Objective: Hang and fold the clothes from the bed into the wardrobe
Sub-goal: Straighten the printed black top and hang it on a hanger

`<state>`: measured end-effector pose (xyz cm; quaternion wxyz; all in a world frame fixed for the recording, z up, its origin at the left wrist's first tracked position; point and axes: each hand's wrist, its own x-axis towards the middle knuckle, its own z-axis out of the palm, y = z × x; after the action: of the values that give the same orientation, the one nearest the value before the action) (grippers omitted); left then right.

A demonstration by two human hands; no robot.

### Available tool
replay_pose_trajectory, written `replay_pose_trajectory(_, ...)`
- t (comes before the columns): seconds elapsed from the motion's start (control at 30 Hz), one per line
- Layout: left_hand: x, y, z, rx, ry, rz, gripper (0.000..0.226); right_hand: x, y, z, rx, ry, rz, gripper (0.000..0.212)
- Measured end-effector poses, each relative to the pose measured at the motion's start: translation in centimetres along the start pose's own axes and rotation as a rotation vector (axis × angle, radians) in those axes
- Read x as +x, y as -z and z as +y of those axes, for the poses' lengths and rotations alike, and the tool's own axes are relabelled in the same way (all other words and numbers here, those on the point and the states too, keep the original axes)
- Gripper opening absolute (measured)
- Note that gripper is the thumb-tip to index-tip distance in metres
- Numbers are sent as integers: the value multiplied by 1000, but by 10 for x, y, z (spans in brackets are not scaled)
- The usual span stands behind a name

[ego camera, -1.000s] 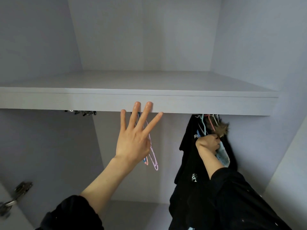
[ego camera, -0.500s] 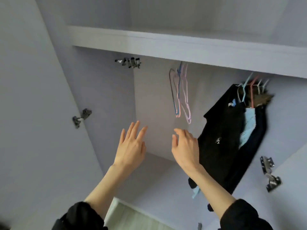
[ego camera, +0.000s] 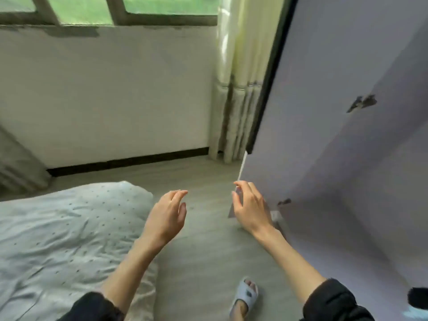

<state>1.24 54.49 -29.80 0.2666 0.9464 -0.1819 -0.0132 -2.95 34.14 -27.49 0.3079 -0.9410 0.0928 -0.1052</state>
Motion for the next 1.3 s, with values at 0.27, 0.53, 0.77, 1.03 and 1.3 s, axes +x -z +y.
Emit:
replay_pose_trajectory(0.27, -160, 95, -183, 28, 561, 120, 40, -38, -171, -186, 44, 418, -501, 38)
replay_pose_trajectory(0.53, -249, 125, -315, 47, 997, 99, 41, -45, -341, -303, -64, 719, -930, 43)
replay_pose_trajectory(0.77, -249, 149, -454, 103, 1215, 82, 50, -12, -511, -396, -303, 961, -1040, 53)
replay_pose_trajectory(1.03, -251, 173, -634, 239, 1322, 261, 59, -30, -683, -450, -418, 1110, -1132, 62)
replay_pose_trajectory(1.3, -252, 170, -693, 124, 1391, 382, 34, -35, -715, -430, -433, 1139, -1124, 86)
